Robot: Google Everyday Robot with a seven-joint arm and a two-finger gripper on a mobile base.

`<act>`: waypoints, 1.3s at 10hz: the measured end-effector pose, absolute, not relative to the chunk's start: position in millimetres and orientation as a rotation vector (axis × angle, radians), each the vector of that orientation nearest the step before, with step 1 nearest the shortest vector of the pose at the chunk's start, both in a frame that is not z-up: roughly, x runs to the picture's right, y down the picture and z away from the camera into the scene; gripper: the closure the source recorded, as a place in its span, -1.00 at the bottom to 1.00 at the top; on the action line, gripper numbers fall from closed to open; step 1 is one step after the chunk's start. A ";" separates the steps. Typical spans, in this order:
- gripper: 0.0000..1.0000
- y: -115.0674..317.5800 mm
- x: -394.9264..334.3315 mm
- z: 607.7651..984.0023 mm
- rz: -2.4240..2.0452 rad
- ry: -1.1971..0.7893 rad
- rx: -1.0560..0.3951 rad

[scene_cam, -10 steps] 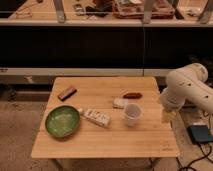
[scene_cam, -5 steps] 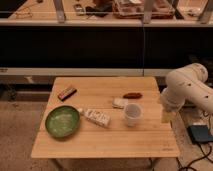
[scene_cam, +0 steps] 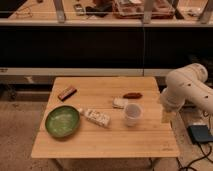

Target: Place the ceramic cup in the ceramic bowl

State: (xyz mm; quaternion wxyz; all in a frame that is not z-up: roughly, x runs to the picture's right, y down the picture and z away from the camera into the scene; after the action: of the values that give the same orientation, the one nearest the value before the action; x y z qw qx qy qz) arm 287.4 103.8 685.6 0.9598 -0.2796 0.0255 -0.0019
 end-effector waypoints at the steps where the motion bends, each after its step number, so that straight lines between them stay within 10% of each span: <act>1: -0.30 99.3 288.7 688.3 -0.060 0.064 -0.562; 13: -0.30 80.3 272.6 696.1 -0.789 -0.027 -0.636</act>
State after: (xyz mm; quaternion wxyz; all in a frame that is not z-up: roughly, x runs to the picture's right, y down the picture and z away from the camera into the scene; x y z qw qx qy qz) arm 272.6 80.3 696.1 0.8743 -0.3044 -0.0130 -0.3778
